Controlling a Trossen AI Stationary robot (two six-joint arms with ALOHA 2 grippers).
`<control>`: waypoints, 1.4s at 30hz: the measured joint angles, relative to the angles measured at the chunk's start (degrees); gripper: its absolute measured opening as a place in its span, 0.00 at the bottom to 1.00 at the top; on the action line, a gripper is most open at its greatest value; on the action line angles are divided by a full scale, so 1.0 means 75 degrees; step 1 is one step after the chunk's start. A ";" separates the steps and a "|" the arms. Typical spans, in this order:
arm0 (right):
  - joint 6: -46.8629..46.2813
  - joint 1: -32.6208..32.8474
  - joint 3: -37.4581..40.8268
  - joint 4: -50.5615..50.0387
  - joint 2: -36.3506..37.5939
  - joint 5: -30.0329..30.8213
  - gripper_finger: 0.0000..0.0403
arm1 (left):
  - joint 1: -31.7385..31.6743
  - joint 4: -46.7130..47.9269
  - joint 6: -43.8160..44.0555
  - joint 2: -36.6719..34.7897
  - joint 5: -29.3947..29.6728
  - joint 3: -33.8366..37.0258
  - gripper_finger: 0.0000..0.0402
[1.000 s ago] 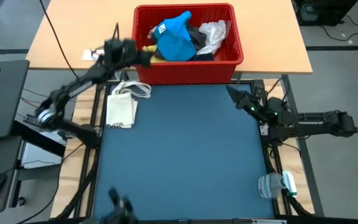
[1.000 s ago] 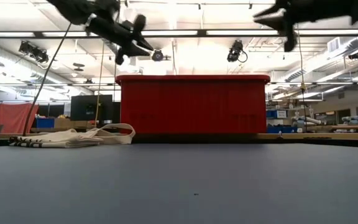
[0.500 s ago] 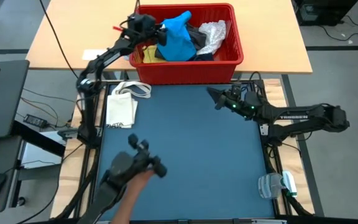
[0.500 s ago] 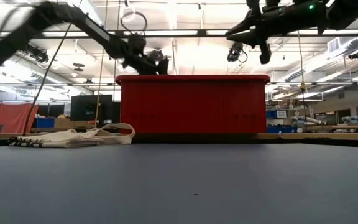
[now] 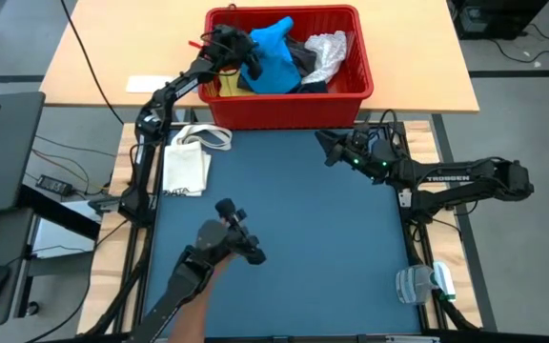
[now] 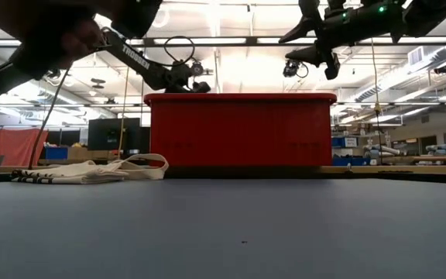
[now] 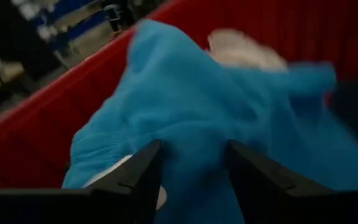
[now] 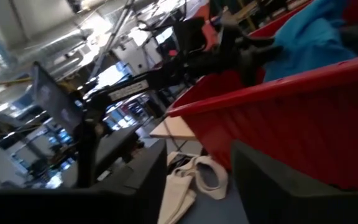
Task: Fold laundry
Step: Remove the blue shorts from the red bin
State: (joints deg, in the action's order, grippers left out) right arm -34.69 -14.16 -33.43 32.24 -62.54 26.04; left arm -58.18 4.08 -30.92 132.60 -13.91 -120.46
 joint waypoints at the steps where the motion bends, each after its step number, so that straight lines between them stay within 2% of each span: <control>1: 0.0010 -0.0031 0.0000 -0.0001 0.0000 0.0054 0.50 | 0.0040 0.0024 -0.0431 0.0000 0.0246 0.0000 0.46; 6: 0.0048 -0.0262 0.0000 -0.0016 0.0000 0.0066 0.59 | 0.0173 -0.0200 -0.1245 0.0044 0.1177 0.0000 0.46; 11: -0.0142 -0.0506 0.0000 -0.0019 0.0000 -0.0150 0.60 | 0.0149 -0.0625 -0.1238 0.0123 0.1297 0.0000 0.45; 14: -0.0400 -0.0613 0.0000 -0.0019 0.0000 -0.0520 0.59 | 0.0077 -0.0856 -0.1201 0.0403 0.1275 -0.0009 0.40; 18: -0.0863 -0.0653 0.0000 -0.0016 0.0003 -0.0687 0.57 | 0.0081 -0.0521 -0.1276 0.0618 0.1301 0.0017 0.28; 23: -0.1483 -0.0681 0.0000 -0.0019 0.0006 -0.0661 0.46 | 0.0361 -0.0680 -0.1197 0.0265 0.1976 0.0017 0.05; 28: -0.1636 -0.0681 0.0000 -0.0019 0.0006 -0.0732 0.22 | 0.0637 -0.0845 -0.1332 -0.0629 0.1990 -0.0174 0.01; 30: -0.1606 -0.0681 0.0000 -0.0018 0.0006 -0.0975 0.09 | 0.0783 -0.0569 -0.1363 -0.1111 0.1856 -0.0328 0.01; 32: -0.1522 -0.0678 0.0000 -0.0019 0.0006 -0.1270 0.03 | 0.0981 -0.0173 -0.1310 -0.1647 0.1494 -0.0412 0.01; 36: -0.1557 -0.0656 0.0002 -0.0019 0.0006 -0.1617 0.04 | 0.1425 0.0981 -0.0356 -0.2719 0.0654 -0.0434 0.01; 42: -0.1438 -0.0428 0.0003 -0.0016 0.0006 -0.2397 0.02 | 0.2189 0.3874 0.1413 -0.3917 -0.0556 -0.0431 0.00</control>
State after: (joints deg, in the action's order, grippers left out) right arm -45.47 -17.36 -33.41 32.12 -62.50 8.06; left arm -41.76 33.14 -20.32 103.22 -18.08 -123.70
